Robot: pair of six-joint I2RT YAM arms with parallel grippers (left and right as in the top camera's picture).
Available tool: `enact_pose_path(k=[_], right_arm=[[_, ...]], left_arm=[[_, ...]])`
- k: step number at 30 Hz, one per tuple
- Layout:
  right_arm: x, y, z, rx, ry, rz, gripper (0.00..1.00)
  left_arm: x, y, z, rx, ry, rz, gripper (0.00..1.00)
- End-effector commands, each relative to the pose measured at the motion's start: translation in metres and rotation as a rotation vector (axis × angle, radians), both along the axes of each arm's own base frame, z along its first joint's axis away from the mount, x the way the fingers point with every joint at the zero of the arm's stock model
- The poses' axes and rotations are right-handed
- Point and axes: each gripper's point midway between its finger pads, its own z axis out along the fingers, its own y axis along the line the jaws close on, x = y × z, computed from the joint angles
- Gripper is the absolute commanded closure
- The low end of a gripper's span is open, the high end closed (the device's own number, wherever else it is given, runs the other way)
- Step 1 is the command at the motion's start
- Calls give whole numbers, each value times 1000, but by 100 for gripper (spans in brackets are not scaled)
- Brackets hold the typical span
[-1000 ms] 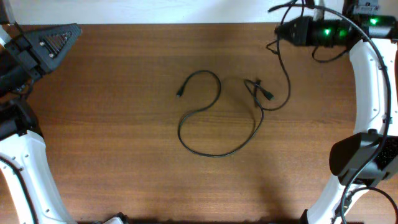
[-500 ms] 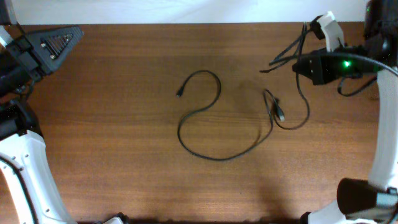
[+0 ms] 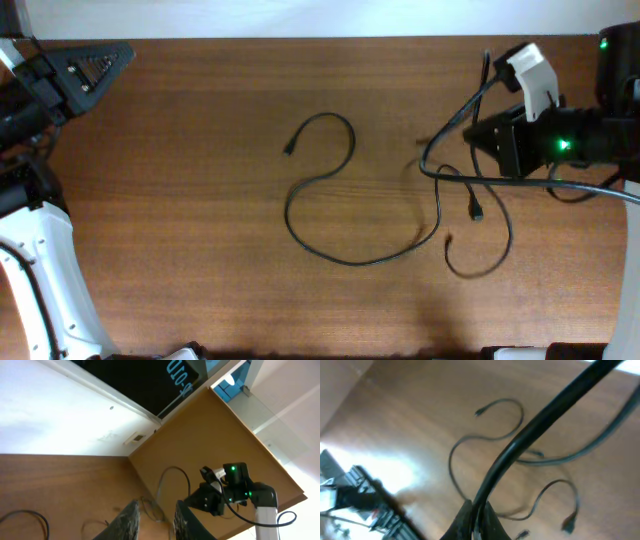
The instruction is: Untangle cables
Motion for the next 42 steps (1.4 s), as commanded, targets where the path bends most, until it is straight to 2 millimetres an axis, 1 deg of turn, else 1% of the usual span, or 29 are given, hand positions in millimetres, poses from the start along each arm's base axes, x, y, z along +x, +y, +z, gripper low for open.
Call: enact_pose_path(k=[1, 2, 6, 7, 8, 10, 11, 13, 15, 16, 18, 19, 20, 21, 22, 23, 25, 26, 27, 28, 31, 33, 35, 36, 37, 38, 40, 41, 42], right_arm=[[18, -16, 0, -94, -69, -66, 96], [29, -22, 6, -123, -120, -92, 96], [54, -34, 22, -173, -242, -151, 96], [59, -42, 24, -198, -261, -180, 96], [64, -54, 26, -231, -281, -225, 96], [77, -90, 37, -276, -333, -338, 96], [82, -116, 45, -267, -359, -425, 96], [84, -160, 56, -252, -391, -554, 96], [80, -202, 69, -229, -439, -639, 96], [73, -226, 75, -217, -461, -683, 96], [63, -265, 78, -219, -474, -762, 96], [59, -291, 73, -231, -463, -819, 96], [57, -306, 69, -236, -452, -849, 96], [56, -327, 60, -236, -432, -885, 96], [65, -345, 45, -186, -418, -872, 96], [70, -353, 37, -167, -408, -868, 96], [80, -375, 15, -168, -371, -886, 96], [86, -392, -4, -163, -338, -905, 96], [88, -402, -16, -160, -317, -919, 96], [89, -416, -33, -159, -282, -942, 96], [82, -458, -81, -186, -168, -1042, 96], [73, -477, -92, -184, -139, -1108, 96], [61, -491, -95, -179, -127, -1168, 96], [52, -501, -97, -191, -114, -1210, 72], [47, -505, -99, -201, -103, -1228, 57], [39, -505, -103, -194, -73, -1239, 10], [29, -502, -111, -167, -25, -1247, 0], [31, -496, -112, -137, -19, -1228, 1], [38, -485, -110, -77, -33, -1183, 1]], left_arm=[[-2, -2, -1, 21, -7, -19, 76], [-2, -2, -1, 21, -7, -19, 75], [-2, -2, -1, 22, -7, -20, 76], [-2, -2, -1, 23, -6, -22, 76], [-2, -2, -2, 23, -6, -23, 76], [-2, -2, -2, 24, -6, -23, 76], [-3, -2, -2, 24, -6, -24, 76], [-3, -2, -2, 24, -6, -24, 77], [-3, -3, -2, 25, -5, -25, 78], [-3, -2, -2, 24, -5, -24, 78], [-3, -2, -2, 25, -5, -25, 79], [-3, -2, -2, 24, -5, -25, 80], [-3, -3, -2, 25, -5, -25, 80], [-3, -3, -2, 24, -4, -25, 80], [-3, -3, -2, 22, -1, -25, 80], [-3, -3, -2, 23, -2, -27, 79], [-3, -10, -2, 22, -2, -48, 79], [-3, -18, -2, 22, -2, -71, 79], [-4, -25, -2, 22, -3, -90, 79], [-4, -33, -2, 22, -3, -115, 79], [-7, -53, -1, 21, -5, -173, 79], [-7, -59, -1, 21, -5, -191, 78], [-8, -59, -1, 20, -5, -192, 79], [-7, -59, -1, 20, -6, -191, 79], [-7, -59, -1, 20, -5, -192, 79], [-8, -59, -1, 21, -5, -192, 78], [-8, -59, -1, 21, -5, -192, 78], [-8, -60, -2, 23, -4, -196, 78], [-9, -60, -2, 25, -3, -199, 77]])
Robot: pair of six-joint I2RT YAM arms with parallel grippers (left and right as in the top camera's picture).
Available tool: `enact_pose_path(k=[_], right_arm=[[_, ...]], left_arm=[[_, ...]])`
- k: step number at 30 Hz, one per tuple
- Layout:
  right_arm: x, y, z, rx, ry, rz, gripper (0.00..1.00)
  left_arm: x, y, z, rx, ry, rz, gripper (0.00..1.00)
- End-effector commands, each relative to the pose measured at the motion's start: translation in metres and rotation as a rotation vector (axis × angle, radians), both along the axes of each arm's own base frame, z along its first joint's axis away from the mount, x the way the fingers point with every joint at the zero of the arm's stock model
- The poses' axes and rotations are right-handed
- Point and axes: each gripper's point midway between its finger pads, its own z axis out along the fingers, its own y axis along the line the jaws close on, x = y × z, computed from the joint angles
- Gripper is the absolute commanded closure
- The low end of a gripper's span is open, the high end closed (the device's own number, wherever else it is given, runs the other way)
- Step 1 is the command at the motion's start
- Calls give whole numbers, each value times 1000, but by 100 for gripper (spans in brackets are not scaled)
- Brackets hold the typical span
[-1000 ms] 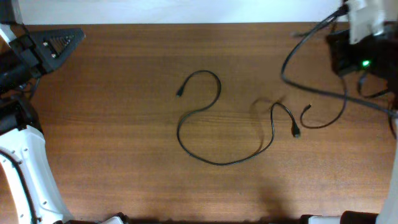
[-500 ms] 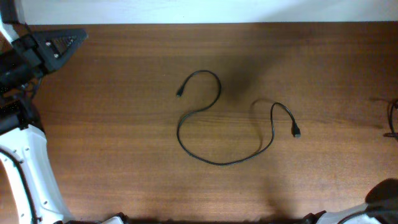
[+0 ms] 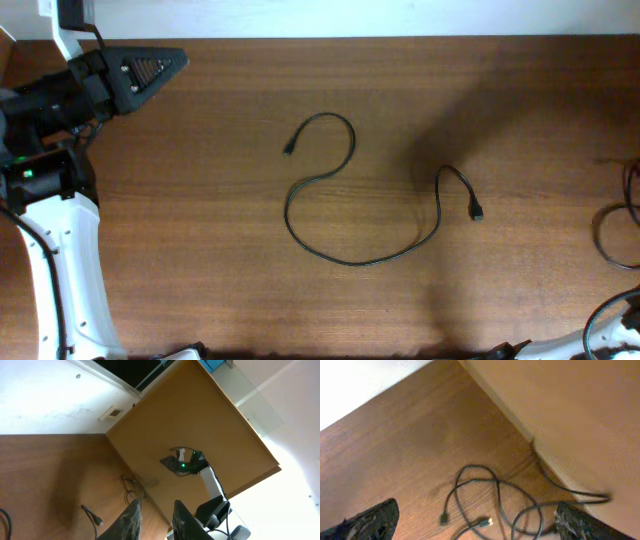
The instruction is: Untangle cables
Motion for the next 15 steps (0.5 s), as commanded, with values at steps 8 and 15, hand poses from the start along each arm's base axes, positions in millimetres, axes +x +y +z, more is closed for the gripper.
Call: enact_pose_path(k=[8, 15], right_arm=[[63, 160, 42, 385, -352, 607, 1], [64, 270, 54, 364, -250, 905, 2]], left_arm=[[-9, -4, -2, 43, -16, -48, 84], [-65, -29, 37, 165, -326, -57, 91]])
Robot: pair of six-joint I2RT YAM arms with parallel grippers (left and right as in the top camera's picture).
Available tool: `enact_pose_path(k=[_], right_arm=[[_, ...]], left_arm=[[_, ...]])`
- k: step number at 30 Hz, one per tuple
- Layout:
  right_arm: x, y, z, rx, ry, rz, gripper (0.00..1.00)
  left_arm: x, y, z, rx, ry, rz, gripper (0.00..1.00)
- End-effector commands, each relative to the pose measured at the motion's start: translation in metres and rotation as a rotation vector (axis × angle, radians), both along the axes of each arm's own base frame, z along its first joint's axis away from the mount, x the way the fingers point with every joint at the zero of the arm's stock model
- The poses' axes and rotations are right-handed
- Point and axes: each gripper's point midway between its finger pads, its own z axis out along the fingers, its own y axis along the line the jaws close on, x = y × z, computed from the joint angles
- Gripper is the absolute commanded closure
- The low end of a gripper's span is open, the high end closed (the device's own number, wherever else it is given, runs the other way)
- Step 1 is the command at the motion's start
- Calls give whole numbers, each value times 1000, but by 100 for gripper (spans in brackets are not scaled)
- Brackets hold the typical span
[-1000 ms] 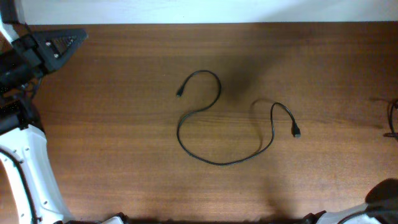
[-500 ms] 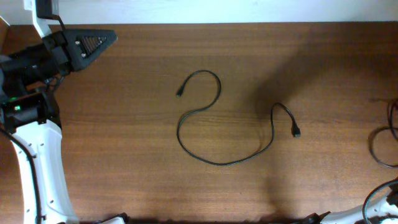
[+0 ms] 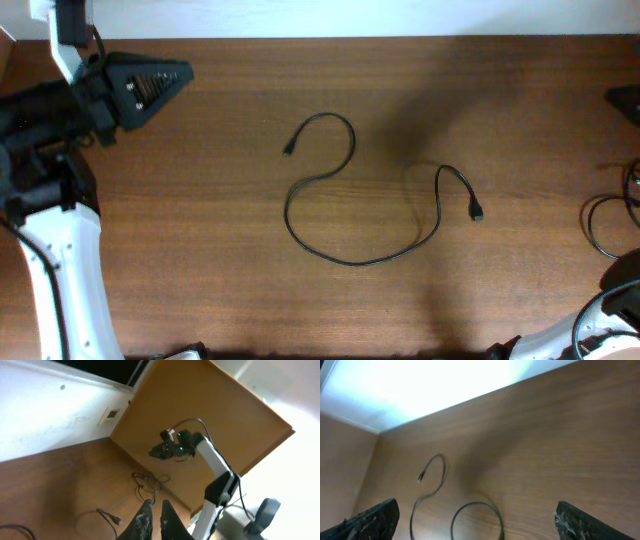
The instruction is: Untangle cables
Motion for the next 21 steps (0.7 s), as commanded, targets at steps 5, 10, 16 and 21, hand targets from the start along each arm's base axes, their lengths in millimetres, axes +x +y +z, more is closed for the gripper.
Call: enact_pose_path(k=[5, 10, 16, 21], right_arm=[[-44, 84, 101, -297, -156, 62, 0], [-126, 120, 149, -479, -212, 0, 4], [-207, 154, 192, -621, -331, -172, 5], [-229, 196, 194, -499, -385, -61, 1]], left_arm=[[-27, -11, 11, 22, -39, -12, 96], [-21, -9, -6, 30, -63, -11, 96], [-13, -6, -33, 31, -80, -6, 95], [-3, -3, -84, 36, -76, -12, 93]])
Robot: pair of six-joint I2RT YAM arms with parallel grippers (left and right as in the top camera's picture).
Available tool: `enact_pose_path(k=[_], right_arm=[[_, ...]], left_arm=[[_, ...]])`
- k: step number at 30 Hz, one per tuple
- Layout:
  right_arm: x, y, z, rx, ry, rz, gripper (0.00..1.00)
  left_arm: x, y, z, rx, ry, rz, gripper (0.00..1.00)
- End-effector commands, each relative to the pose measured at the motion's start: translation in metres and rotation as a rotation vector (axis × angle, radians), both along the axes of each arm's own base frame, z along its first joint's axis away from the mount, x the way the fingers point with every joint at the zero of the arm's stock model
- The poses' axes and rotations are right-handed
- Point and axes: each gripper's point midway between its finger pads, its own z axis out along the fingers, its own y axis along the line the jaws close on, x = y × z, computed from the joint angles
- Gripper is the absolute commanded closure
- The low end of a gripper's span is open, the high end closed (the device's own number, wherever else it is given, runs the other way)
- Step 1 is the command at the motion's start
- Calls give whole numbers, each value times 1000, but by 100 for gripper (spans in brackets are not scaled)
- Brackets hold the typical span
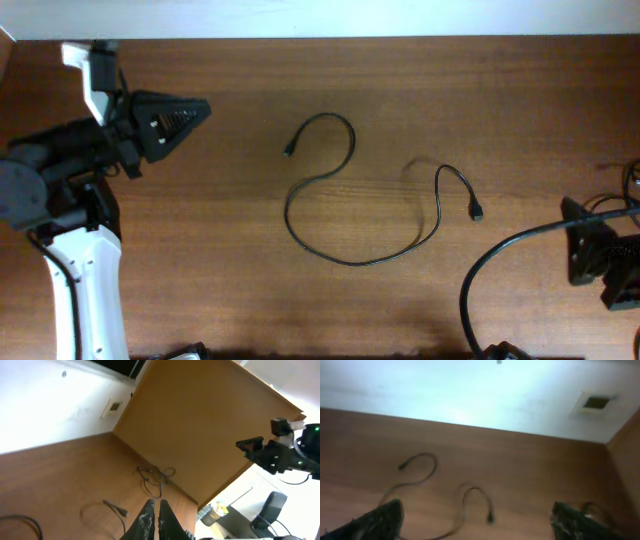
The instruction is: Untangle cables
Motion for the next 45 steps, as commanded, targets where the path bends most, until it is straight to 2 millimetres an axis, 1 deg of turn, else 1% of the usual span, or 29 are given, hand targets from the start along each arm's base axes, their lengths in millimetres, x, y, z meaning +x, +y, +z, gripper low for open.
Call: enact_pose_path(k=[1, 3, 5, 7, 10, 12, 13, 14, 15, 16, 17, 18, 19, 20, 22, 23, 25, 27, 28, 29, 31, 33, 36, 37, 40, 42, 43, 44, 45], right_arm=[[0, 29, 8, 116, -34, 155, 1], [1, 44, 26, 132, -117, 263, 1], [-3, 59, 35, 174, -150, 352, 1], [-3, 58, 34, 200, -139, 342, 1], [-2, 58, 35, 203, -138, 342, 1], [1, 56, 34, 209, -132, 340, 1], [2, 55, 33, 213, -127, 339, 1], [4, 54, 33, 215, -125, 339, 1], [5, 53, 33, 218, -121, 338, 1], [6, 52, 32, 221, -118, 337, 1], [9, 51, 31, 226, -113, 337, 1], [11, 49, 31, 230, -108, 336, 1], [13, 48, 30, 232, -105, 336, 1], [15, 47, 30, 225, -104, 340, 1], [21, 43, 28, 231, -93, 340, 1], [22, 42, 27, 234, -90, 340, 1], [25, 36, 24, 203, -83, 316, 1], [29, 16, 8, 150, -17, 189, 1], [29, 9, 2, 136, 8, 150, 1], [28, 6, -1, 128, 24, 127, 1], [28, 5, -4, 131, 36, 120, 1], [28, 5, -5, 141, 46, 122, 1], [36, 6, -6, 180, 55, 155, 1], [42, 2, -9, 189, 68, 153, 1], [54, -10, -24, 228, 147, 126, 1], [56, -7, -29, 266, 175, 144, 1], [54, 0, -28, 267, 171, 174, 1], [50, 9, -26, 251, 165, 203, 1], [45, 14, -26, 226, 165, 212, 1]], left_arm=[[2, 0, -32, 37, -82, -9, 92], [-2, -1, -38, 61, -148, -9, 89], [-4, -2, -41, 73, -180, -9, 89], [-3, 1, -41, 88, -218, 2, 90], [4, 10, -37, 59, -204, 57, 90], [15, 16, -29, -14, -172, 123, 91], [28, 24, -25, -75, -135, 191, 90], [42, 33, -27, -120, -92, 257, 90], [62, 46, -40, -170, 13, 353, 90], [76, 56, -58, -181, 95, 427, 90], [90, 68, -90, -167, 217, 525, 89], [95, 76, -119, -121, 295, 596, 87], [95, 82, -147, -56, 367, 653, 85], [93, 84, -171, 16, 417, 696, 84], [86, 83, -208, 153, 500, 749, 83], [84, 79, -215, 192, 507, 746, 83], [79, 60, -226, 246, 532, 709, 82], [74, 37, -229, 265, 545, 645, 82], [70, 24, -232, 276, 554, 610, 79], [67, 9, -233, 288, 555, 568, 78], [58, -18, -230, 305, 540, 493, 72], [52, -32, -223, 310, 508, 459, 72], [46, -42, -193, 311, 404, 469, 69], [42, -42, -168, 293, 336, 484, 65], [31, -37, -133, 268, 236, 520, 60], [22, -37, -122, 257, 201, 525, 58], [18, -37, -119, 255, 197, 525, 58], [15, -37, -118, 255, 196, 525, 68], [15, -37, -118, 244, 213, 528, 73]])
